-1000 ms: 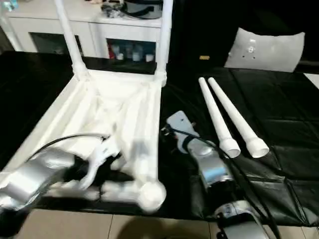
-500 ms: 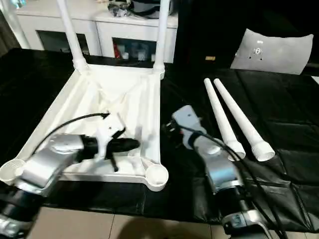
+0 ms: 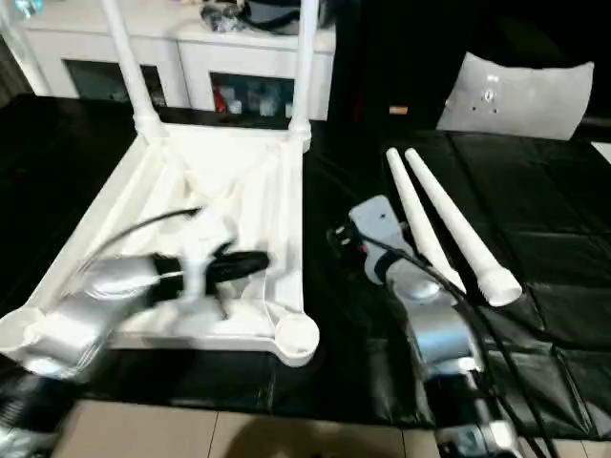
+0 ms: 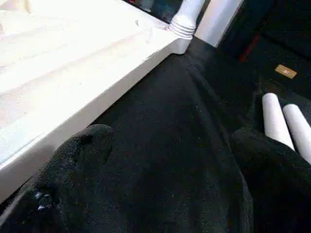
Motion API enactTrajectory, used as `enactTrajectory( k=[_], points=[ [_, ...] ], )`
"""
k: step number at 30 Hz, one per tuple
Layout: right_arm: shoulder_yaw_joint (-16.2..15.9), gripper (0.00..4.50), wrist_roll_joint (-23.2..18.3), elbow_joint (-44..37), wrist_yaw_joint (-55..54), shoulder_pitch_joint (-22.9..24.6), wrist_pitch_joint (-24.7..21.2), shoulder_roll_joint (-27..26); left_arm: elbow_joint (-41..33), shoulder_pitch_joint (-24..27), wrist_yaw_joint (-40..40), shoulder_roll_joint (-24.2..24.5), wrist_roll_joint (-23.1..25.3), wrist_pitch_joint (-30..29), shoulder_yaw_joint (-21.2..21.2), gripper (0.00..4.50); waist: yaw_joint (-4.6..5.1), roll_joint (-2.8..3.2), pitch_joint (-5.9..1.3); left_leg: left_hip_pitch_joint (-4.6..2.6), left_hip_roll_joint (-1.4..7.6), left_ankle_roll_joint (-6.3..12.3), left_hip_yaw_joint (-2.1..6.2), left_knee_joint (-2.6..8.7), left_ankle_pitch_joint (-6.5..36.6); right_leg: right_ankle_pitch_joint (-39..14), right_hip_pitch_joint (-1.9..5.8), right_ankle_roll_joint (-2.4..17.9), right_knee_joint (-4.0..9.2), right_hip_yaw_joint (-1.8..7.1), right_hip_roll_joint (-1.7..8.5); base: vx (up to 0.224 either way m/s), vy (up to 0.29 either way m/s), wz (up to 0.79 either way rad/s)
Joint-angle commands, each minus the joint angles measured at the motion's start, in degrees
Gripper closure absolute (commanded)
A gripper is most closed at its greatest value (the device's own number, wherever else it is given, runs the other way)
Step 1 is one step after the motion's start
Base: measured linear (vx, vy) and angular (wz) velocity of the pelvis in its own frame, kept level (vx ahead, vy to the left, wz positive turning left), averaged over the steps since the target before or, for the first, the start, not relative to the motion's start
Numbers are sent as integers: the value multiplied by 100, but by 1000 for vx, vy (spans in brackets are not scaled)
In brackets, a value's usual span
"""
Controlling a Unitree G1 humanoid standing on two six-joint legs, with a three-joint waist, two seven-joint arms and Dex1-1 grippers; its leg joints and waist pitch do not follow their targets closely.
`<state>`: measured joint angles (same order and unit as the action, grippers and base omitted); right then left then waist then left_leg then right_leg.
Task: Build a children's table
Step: Rotate table base
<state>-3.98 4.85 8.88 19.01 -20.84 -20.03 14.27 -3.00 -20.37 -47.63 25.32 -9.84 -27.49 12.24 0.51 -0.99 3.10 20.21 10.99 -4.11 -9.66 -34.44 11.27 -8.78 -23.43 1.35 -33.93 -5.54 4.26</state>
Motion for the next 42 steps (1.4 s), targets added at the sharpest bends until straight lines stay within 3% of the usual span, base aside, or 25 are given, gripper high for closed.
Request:
enactTrajectory(
  k=[1, 4, 6, 10, 11, 16, 19, 22, 27, 30, 34, 36, 37, 42],
  points=[
    [56, 0, -33, -165, -18, 72, -99, 22, -265, 79, -246, 261, -115, -136, -75, 409, -14, 64, -345, -3, 154, 81, 66, 418, 1609, -2546, 269, 594, 485, 278, 315, 0, 0, 0],
    [39, 0, -50, -228, 0, 129, -137, 40, -480, 242, -601, 743, -119, -134, -72, 403, -4, 69, -327, -19, 155, 55, 69, 429, 1697, -2614, 255, 601, 486, 285, 314, 0, 0, 0],
    [31, 0, -70, -284, 16, 160, -187, 51, -671, 404, -1030, 1201, -193, -167, -33, 375, -2, 52, -321, -16, 150, 50, 66, 432, 1716, -2669, 254, 588, 492, 289, 314, 0, 0, 0],
    [12, 0, -77, -319, 50, 202, -220, 70, -962, 614, -1528, 1819, -177, -380, 156, 346, 6, 90, -307, -51, 167, -14, 77, 448, 1825, -2728, 233, 609, 479, 306, 322, 0, 0, 0],
    [2, 0, -71, -317, 63, 215, -215, 72, -1003, 655, -1574, 1924, -129, -443, 213, 334, 14, 60, -298, -43, 168, -22, 73, 452, 1865, -2741, 228, 617, 473, 309, 318, 0, 0, 0],
    [-31, 0, -60, -345, 56, 245, -231, 50, -778, 673, -1257, 1843, 333, -141, 486, 315, -8, 97, -296, -52, 166, -65, 75, 455, 1857, -2729, 230, 601, 484, 317, 318, 0, 0, 0],
    [-75, 0, -56, -389, 53, 268, -259, 29, -298, 542, -707, 1600, 878, 268, 698, 291, -1, 76, -295, -51, 141, -58, 67, 435, 1892, -2895, 230, 497, 523, 307, 310, 0, 0, 0],
    [-89, 0, -66, -417, 63, 282, -275, 36, -117, 480, -463, 1441, 974, 341, 740, 291, 5, 59, -302, -32, 131, -46, 77, 429, 1862, -3086, 241, 357, 548, 294, 323, 0, 0, 0],
    [-67, 0, -86, -438, 89, 281, -310, 71, -48, 389, -310, 1045, 854, 347, 739, 291, 13, 41, -315, -46, 140, 12, 73, 412, 1793, -3067, 218, 390, 555, 291, 327, 0, 0, 0],
    [-7, 0, -114, -420, 57, 232, -399, 75, -80, 378, -321, 806, 740, 386, 726, 291, 10, 34, -326, -5, 143, 47, 71, 416, 1649, -2830, 250, 463, 520, 300, 329, 0, 0, 0],
    [190, 0, -241, -423, -12, 82, -884, 37, -434, 474, -613, 733, 222, 190, 578, 291, 2, 34, -334, 1, 147, 75, 59, 413, 1540, -2600, 267, 617, 481, 308, 328, 0, 0, 0],
    [308, 0, -292, -408, -69, -39, -1269, 32, -570, 514, -789, 820, 68, 116, 505, 291, 6, 28, -332, 6, 148, 66, 64, 418, 1502, -2526, 275, 663, 456, 306, 316, 0, 0, 0],
    [401, 0, -280, -320, -133, -205, -1689, 76, -785, 581, -1070, 971, -163, -129, 438, 291, 15, 28, -329, 2, 151, 34, 66, 420, 1504, -2525, 280, 673, 441, 307, 316, 0, 0, 0],
    [672, 0, -468, 340, -45, -802, -2177, 311, -1021, 536, -1177, 1061, -529, -519, 130, 262, 56, 49, -318, -28, 124, -16, 52, 392, 1586, -2693, 260, 671, 469, 291, 306, 0, 0, 0]
  ],
)
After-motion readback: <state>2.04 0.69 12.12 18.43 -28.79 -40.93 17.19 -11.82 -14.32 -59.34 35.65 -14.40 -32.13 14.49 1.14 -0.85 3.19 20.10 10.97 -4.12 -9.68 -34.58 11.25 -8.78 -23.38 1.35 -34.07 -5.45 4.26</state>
